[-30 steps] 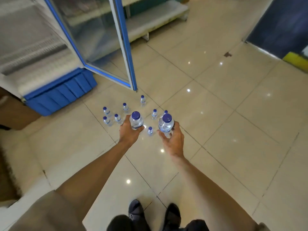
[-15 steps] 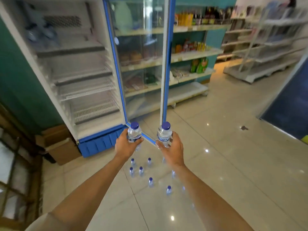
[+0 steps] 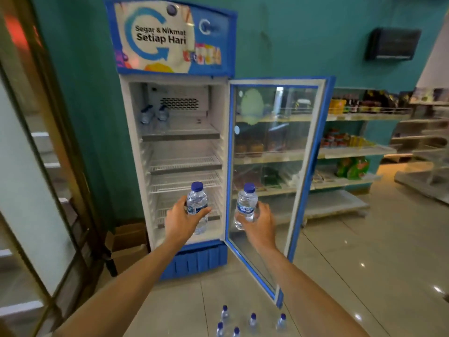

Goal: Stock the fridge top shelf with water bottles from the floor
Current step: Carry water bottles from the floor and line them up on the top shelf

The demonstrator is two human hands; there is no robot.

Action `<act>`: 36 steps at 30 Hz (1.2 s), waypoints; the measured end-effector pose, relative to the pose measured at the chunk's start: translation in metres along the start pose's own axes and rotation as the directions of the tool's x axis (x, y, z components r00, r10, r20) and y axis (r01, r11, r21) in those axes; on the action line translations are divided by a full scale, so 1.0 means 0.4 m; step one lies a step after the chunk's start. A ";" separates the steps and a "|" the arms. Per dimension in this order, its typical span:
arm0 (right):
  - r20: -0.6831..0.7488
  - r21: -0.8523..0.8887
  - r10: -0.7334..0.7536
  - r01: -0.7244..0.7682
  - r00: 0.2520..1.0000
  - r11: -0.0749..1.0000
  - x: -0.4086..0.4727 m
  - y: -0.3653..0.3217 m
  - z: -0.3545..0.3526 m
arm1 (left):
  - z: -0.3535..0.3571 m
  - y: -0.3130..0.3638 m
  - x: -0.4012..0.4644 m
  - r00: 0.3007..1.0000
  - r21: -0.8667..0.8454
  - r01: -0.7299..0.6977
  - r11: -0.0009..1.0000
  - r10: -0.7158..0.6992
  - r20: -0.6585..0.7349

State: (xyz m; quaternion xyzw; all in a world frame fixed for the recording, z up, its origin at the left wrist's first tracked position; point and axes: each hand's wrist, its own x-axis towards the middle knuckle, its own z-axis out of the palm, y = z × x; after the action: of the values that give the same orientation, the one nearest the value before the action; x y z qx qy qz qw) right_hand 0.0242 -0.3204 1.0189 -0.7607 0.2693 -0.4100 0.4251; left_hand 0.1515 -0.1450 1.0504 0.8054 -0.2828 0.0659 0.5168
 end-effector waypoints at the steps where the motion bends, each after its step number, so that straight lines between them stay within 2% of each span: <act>1: 0.020 0.021 0.002 -0.002 1.000 1.000 0.044 -0.001 0.023 | -0.002 -0.004 0.038 1.000 0.023 0.000 1.000 0.001 -0.015; 14: 0.211 0.118 -0.079 0.055 0.974 0.992 0.516 -0.040 0.351 | -0.047 -0.127 0.464 0.977 0.136 0.104 0.985 -0.076 -0.199; 21: 0.210 0.169 -0.098 0.063 0.973 0.984 0.719 -0.053 0.594 | -0.086 -0.267 0.759 0.962 0.105 0.093 0.990 -0.062 -0.268; 29: 0.109 0.207 -0.064 0.040 0.992 0.978 0.944 -0.119 0.853 | -0.121 -0.357 1.115 0.952 0.060 0.028 0.998 -0.008 -0.308; 36: 0.115 0.149 -0.113 0.095 0.987 0.984 1.155 -0.140 1.007 | -0.102 -0.433 1.371 0.945 0.100 0.031 0.995 0.003 -0.327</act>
State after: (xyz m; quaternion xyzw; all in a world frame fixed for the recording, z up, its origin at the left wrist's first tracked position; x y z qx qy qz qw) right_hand 0.6109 -0.4716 1.1283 -0.7651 0.1722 -0.4022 0.4724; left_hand 0.7060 -0.2688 1.1499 0.8109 -0.1838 0.2094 0.5146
